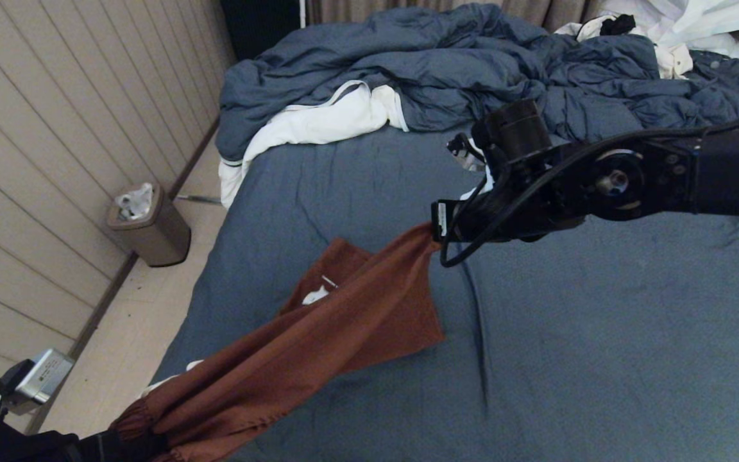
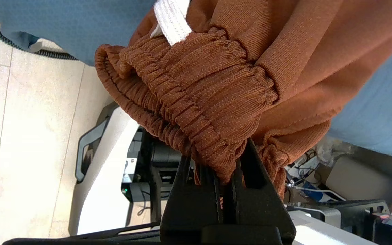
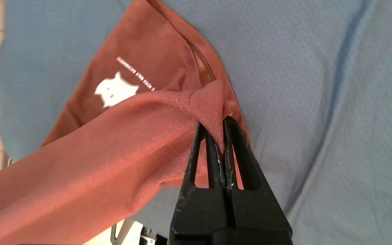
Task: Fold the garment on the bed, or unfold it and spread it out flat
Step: Fold the brown shorts
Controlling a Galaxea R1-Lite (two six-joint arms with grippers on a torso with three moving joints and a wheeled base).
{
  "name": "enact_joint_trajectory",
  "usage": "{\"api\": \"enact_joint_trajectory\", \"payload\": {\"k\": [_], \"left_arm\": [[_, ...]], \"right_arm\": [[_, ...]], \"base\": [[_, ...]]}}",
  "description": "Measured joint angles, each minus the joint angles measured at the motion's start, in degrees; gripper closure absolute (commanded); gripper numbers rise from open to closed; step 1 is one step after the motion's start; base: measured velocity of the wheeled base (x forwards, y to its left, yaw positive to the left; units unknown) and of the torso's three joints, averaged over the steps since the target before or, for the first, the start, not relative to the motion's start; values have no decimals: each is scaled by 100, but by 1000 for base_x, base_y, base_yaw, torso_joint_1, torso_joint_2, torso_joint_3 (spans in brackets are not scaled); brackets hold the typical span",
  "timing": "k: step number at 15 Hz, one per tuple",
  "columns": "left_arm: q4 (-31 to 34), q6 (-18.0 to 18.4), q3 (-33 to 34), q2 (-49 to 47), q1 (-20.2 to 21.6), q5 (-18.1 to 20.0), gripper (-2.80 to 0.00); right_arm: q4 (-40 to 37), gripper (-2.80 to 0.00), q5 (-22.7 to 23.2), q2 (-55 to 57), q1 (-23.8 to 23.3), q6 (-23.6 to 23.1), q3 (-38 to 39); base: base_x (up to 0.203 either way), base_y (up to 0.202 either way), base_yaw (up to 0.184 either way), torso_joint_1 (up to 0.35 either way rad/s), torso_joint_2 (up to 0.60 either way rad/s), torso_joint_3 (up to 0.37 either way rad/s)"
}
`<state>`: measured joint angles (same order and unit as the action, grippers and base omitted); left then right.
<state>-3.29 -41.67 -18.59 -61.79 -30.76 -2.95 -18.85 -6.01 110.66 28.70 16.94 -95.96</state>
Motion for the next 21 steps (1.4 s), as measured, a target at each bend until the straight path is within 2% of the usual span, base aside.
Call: {"api": "enact_joint_trajectory", "payload": {"k": [7,11,14,17,21], "left_arm": [[-25,3,-50,-123,9,3,0],[-114,5,-116,-236,93,-4,0],[-565,61,-139,-585,365,-2,0],[-955,68,-93,-1062,584,0,0],[-1590,71,-81,-1608,926,-10,0]], "right_arm": [[29,0,6,1211,-72,-50,-1476],[637,0,-65,1655,4,-53,-1613],[1066,0,-226,1889,28,-38,-1617],[1889,0,-575,2134,102,-95,-1622],[2454,0,-639,2416,299,-127,-1628]], "base": [[0,0,0,0,0,0],[0,0,0,0,0,0],[0,0,0,0,0,0],[0,0,0,0,0,0],[0,0,0,0,0,0]]}}
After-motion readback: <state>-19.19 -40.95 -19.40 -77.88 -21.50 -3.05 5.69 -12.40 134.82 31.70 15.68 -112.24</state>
